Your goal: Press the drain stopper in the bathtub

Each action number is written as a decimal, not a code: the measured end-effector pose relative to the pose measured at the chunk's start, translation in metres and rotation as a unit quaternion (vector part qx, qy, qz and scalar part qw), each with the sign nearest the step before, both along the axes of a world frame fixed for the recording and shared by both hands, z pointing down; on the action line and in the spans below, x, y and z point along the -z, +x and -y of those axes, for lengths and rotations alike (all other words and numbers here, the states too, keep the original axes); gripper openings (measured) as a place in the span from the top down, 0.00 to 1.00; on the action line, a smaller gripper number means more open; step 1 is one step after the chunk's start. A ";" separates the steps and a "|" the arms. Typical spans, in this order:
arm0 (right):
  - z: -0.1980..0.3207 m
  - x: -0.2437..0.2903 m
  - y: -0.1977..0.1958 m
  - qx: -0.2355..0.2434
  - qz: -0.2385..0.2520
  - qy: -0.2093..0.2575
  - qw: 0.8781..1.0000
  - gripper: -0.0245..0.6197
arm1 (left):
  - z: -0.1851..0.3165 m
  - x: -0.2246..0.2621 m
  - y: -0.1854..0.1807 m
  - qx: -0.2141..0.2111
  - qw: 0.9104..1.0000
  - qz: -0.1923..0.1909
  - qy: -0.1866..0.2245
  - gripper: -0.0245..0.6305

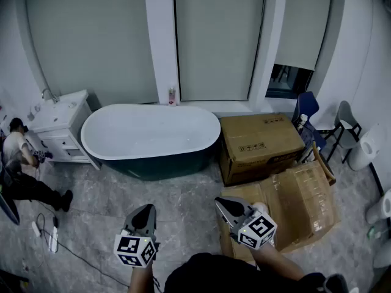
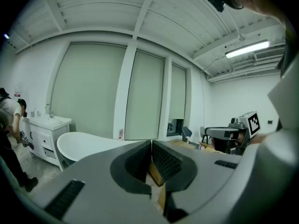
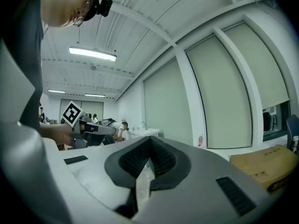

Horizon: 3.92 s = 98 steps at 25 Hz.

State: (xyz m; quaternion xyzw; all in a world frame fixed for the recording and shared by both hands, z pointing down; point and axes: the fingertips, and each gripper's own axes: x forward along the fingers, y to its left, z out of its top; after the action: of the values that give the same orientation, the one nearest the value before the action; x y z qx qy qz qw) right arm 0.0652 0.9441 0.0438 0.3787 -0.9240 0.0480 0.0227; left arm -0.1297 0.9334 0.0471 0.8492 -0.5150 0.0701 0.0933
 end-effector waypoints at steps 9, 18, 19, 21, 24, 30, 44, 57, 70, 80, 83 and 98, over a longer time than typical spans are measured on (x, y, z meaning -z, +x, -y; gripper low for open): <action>0.014 -0.001 0.010 0.004 0.003 -0.005 1.000 0.95 | 0.015 -0.004 0.013 0.000 1.000 0.007 -0.008 0.93; 0.030 0.001 0.055 -0.037 0.005 0.009 0.999 0.94 | 0.030 0.007 0.051 -0.008 1.000 0.014 0.007 0.93; 0.030 -0.001 0.062 -0.039 0.010 0.006 0.999 0.94 | 0.030 0.006 0.057 -0.008 1.000 0.014 0.007 0.93; 0.029 -0.006 0.075 -0.044 0.019 0.001 0.999 0.94 | 0.030 0.002 0.069 -0.012 1.000 0.016 0.006 0.93; 0.026 -0.013 0.093 -0.045 0.024 -0.010 0.999 0.94 | 0.033 -0.002 0.083 -0.018 1.000 0.023 0.003 0.93; 0.042 -0.032 0.112 -0.054 0.041 -0.045 0.997 0.94 | 0.059 -0.010 0.101 -0.036 0.999 0.024 -0.004 0.93; 0.242 -0.039 0.045 -0.078 0.052 -0.070 0.993 0.94 | 0.258 -0.030 0.037 -0.053 0.998 0.011 -0.032 0.93; 0.387 -0.047 -0.033 -0.101 0.031 -0.098 0.990 0.94 | 0.404 -0.039 -0.031 -0.083 0.995 0.005 -0.051 0.93; 0.462 -0.079 -0.041 -0.110 0.030 -0.130 0.985 0.94 | 0.486 -0.058 -0.007 -0.132 0.989 0.018 -0.060 0.93; 0.593 -0.091 -0.010 -0.067 0.028 -0.140 0.987 0.94 | 0.594 -0.057 0.013 -0.064 0.996 0.000 -0.066 0.93; 0.639 -0.075 -0.003 -0.042 0.026 -0.122 0.991 0.94 | 0.632 -0.052 0.030 -0.060 0.996 0.005 -0.065 0.93; 0.761 -0.101 0.068 -0.043 0.030 -0.167 0.984 0.94 | 0.772 -0.053 0.080 -0.051 0.996 0.024 -0.075 0.93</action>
State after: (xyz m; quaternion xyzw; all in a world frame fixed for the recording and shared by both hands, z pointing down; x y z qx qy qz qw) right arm 0.1337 0.1832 0.1444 0.4073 -0.8861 0.2143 0.0555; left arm -0.0500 0.1610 0.1004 0.8630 -0.4664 0.1341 0.1407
